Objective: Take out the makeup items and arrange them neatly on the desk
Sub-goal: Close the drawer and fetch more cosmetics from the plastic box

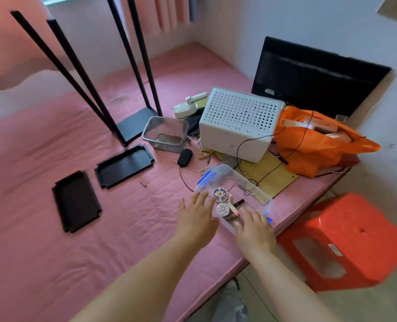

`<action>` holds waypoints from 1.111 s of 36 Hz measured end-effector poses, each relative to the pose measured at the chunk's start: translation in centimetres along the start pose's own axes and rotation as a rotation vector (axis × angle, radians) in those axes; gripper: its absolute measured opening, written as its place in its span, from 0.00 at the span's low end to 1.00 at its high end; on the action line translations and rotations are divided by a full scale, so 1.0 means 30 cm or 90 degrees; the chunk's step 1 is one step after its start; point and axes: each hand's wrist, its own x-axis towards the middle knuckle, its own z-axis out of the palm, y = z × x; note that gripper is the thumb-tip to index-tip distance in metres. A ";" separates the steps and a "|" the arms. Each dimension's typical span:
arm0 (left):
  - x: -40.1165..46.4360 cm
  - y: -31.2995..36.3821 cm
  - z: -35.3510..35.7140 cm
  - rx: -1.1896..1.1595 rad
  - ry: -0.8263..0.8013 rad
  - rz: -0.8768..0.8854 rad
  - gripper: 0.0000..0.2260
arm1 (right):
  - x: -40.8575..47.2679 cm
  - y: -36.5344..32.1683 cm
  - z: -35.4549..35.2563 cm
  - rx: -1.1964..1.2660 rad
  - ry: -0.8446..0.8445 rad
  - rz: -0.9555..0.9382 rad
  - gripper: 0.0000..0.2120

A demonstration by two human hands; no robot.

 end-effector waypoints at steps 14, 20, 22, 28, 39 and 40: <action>0.434 0.059 0.211 -0.026 -0.062 -0.085 0.22 | 0.477 0.191 0.088 -0.068 -0.165 -0.070 0.20; 0.570 0.045 0.361 -0.048 -0.133 -0.083 0.24 | 0.626 0.264 0.207 -0.061 -0.219 -0.072 0.21; 0.607 0.030 0.419 -0.069 -0.155 -0.099 0.24 | 0.671 0.283 0.258 -0.063 -0.229 -0.074 0.21; 0.694 -0.016 0.547 -0.096 -0.210 -0.115 0.24 | 0.782 0.304 0.400 -0.088 -0.222 -0.076 0.19; 0.832 -0.062 0.689 -0.101 -0.223 -0.148 0.29 | 0.916 0.269 0.570 -0.103 -0.197 -0.075 0.20; 0.840 -0.065 0.698 -0.098 -0.221 -0.148 0.30 | 0.923 0.266 0.579 -0.108 -0.195 -0.078 0.20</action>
